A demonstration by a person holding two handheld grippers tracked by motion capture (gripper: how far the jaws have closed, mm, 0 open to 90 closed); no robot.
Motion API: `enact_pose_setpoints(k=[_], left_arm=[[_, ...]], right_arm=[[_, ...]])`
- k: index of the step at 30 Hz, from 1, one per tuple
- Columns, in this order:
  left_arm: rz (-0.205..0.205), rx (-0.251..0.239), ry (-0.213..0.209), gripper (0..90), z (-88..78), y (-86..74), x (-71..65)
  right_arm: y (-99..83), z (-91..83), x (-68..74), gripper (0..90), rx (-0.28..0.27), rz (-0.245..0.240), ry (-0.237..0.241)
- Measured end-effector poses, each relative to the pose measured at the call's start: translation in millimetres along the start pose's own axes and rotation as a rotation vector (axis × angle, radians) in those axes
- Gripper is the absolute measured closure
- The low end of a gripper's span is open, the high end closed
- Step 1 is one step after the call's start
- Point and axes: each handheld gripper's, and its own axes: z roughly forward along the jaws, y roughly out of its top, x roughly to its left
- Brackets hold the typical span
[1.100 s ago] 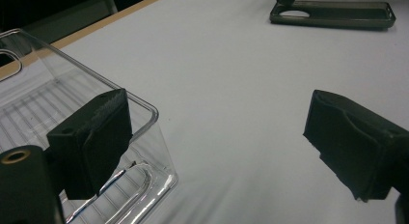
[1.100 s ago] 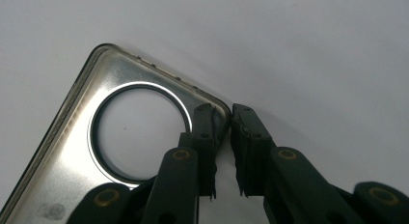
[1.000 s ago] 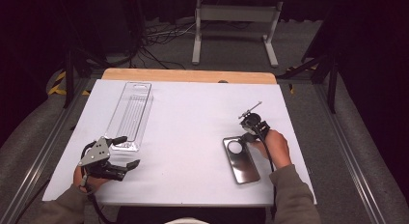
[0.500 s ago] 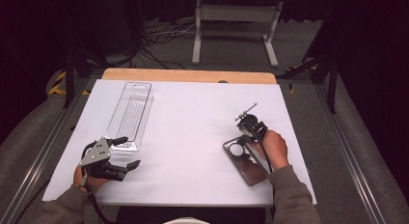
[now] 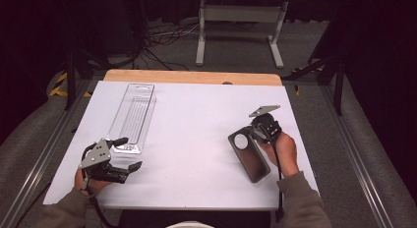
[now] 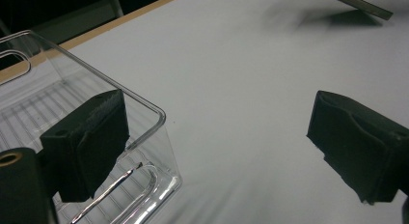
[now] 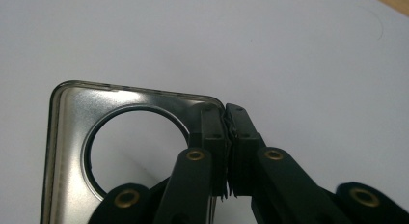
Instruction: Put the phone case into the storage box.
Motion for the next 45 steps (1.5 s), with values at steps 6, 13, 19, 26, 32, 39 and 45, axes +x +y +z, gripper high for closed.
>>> enact_pose_setpoints(k=[6, 13, 19, 26, 32, 39, 45], left_arm=[[-0.013, -0.021, 0.010, 6.1, -2.1, 1.3, 0.8], [-0.018, -0.045, 0.028, 4.5, 2.0, 6.0, -0.2], [-0.021, -0.064, 0.010, 5.2, 6.9, 15.0, -3.5], [-0.057, -0.108, -0.011, 5.4, 14.5, 31.0, -3.5], [-0.063, -0.148, -0.054, 6.7, 29.4, 52.9, -11.2], [-0.056, -0.165, -0.110, 7.5, 55.1, 75.2, -28.2], [-0.060, -0.172, -0.135, 3.9, 80.6, 93.2, -41.3]], right_arm=[[0.8, -10.7, 4.5, 88.1, -0.113, 0.005, -0.009], [1.5, -23.5, 8.8, 88.7, -0.246, 0.021, -0.033], [3.3, -31.4, 15.2, 89.0, -0.304, 0.016, -0.054], [8.2, -36.4, 32.6, 89.0, -0.397, 0.003, -0.066], [14.4, -35.1, 51.3, 89.0, -0.438, -0.015, -0.080], [19.7, -35.1, 71.2, 89.1, -0.484, -0.036, -0.087], [22.8, -33.6, 80.9, 89.0, -0.506, -0.044, -0.088]])
